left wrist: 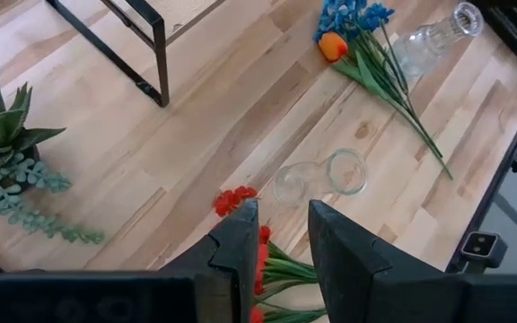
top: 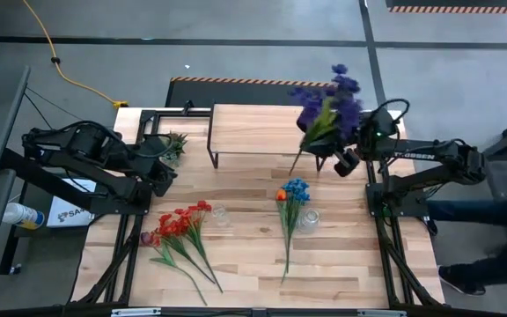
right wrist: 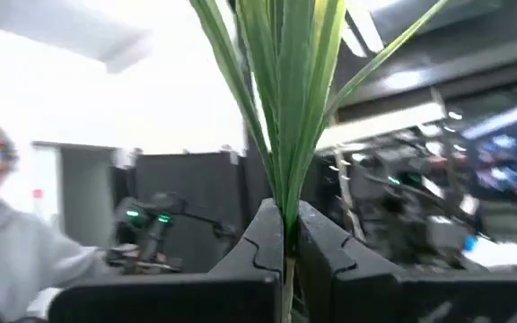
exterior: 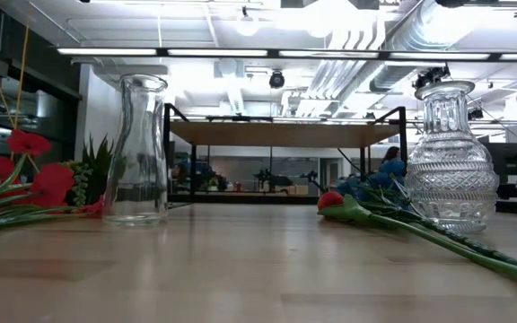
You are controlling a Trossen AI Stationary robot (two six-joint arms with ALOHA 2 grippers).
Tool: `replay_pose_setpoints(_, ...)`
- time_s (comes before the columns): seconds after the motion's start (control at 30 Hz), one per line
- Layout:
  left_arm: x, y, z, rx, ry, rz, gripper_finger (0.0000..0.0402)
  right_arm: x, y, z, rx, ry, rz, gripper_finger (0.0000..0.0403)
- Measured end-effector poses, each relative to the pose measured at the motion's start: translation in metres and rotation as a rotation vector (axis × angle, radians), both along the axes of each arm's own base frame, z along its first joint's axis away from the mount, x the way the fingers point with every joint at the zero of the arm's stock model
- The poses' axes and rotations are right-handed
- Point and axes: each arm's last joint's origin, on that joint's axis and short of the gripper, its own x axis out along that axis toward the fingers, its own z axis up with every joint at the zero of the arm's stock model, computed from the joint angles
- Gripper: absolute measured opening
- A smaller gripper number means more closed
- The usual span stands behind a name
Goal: Pick and place flowers into a vace then onto a shelf
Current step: Put the purple flower into the left transparent flower vase
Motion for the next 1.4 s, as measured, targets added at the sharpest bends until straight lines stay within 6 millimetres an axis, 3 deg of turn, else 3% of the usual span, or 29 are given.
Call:
replay_pose_setpoints(0.4,0.006,-0.001,-0.002,0.021,0.022,-0.001,0.0136,-0.002,0.029,0.003,-0.086,-0.033,0.217,0.0005)
replay_pose_setpoints(0.67,0.007,-0.001,-0.003,0.037,0.026,-0.010,0.0136,-0.001,0.044,0.003,-0.113,-0.068,0.252,0.0005)
replay_pose_setpoints(1.13,0.006,-0.001,-0.003,0.039,0.024,-0.009,0.0136,0.001,0.044,0.002,-0.077,-0.052,0.215,0.0004)
replay_pose_setpoints(1.4,0.007,-0.001,-0.003,0.039,0.024,-0.009,0.0136,0.019,0.035,-0.020,0.014,0.186,-0.027,0.0003)
